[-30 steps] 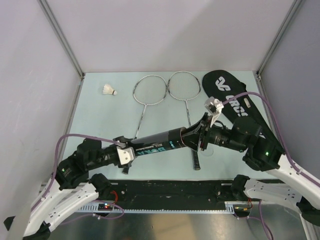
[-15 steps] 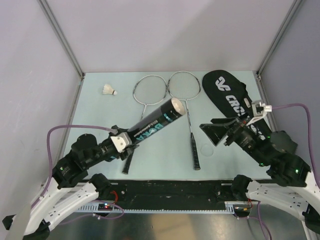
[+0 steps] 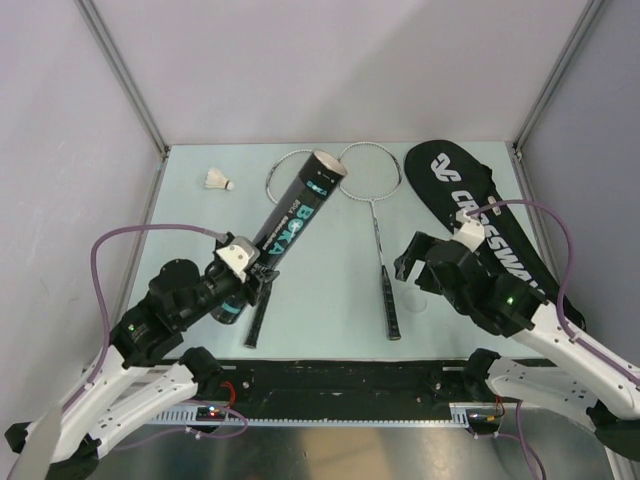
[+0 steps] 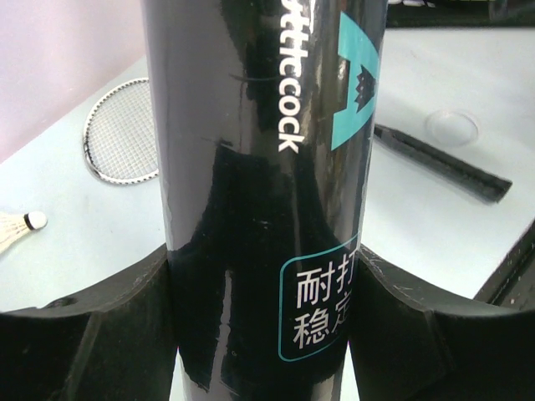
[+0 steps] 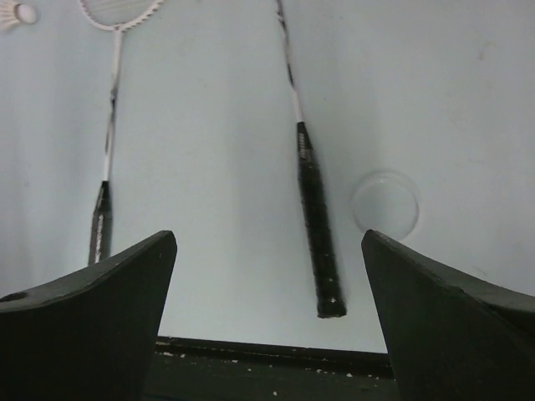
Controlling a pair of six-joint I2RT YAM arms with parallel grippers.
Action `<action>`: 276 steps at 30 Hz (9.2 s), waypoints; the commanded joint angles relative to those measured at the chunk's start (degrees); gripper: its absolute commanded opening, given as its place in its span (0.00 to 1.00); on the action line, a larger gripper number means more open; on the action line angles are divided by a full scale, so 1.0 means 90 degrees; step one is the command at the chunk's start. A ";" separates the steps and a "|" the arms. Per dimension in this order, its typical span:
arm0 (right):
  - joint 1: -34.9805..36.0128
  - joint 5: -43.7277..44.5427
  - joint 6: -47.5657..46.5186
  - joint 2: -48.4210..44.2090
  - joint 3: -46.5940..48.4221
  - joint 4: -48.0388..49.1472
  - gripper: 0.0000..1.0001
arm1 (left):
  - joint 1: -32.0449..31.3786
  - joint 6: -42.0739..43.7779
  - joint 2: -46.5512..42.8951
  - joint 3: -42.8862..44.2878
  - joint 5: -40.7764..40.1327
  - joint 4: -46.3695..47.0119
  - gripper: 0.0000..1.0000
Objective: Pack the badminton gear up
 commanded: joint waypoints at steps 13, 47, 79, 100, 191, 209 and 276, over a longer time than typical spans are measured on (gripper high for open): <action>0.0534 -0.4312 -0.2254 -0.0610 -0.1152 0.7277 0.99 | 0.0009 -0.2000 -0.0164 0.0242 0.0669 0.2015 0.43; 0.0101 -0.6159 -0.0893 0.2864 0.0187 1.0652 0.43 | 0.0004 -0.2517 -0.0611 -0.0581 0.1942 0.2257 0.99; -0.1581 -0.6640 -0.2273 -0.0469 -0.1170 0.6506 0.40 | 0.6233 -0.1828 0.6623 0.4045 0.1234 0.0425 0.90; -0.1548 -0.7107 -0.2223 0.0332 -0.1153 0.7051 0.39 | 0.6656 -0.2961 1.2326 0.8783 0.4036 0.0505 0.47; 0.1236 -0.3023 -0.7976 0.1998 0.0762 0.3606 0.34 | 0.2264 -0.5063 0.1761 0.1497 0.3965 0.0730 0.00; 0.1270 -0.3236 -0.8131 0.1710 0.0603 0.3449 0.33 | 0.2255 -0.3649 0.1688 0.2039 0.3728 -0.0259 0.37; 0.1268 -0.3248 -0.8143 0.2195 0.0594 0.4301 0.29 | 0.1588 -0.3695 0.2321 0.2225 0.3462 -0.0615 0.00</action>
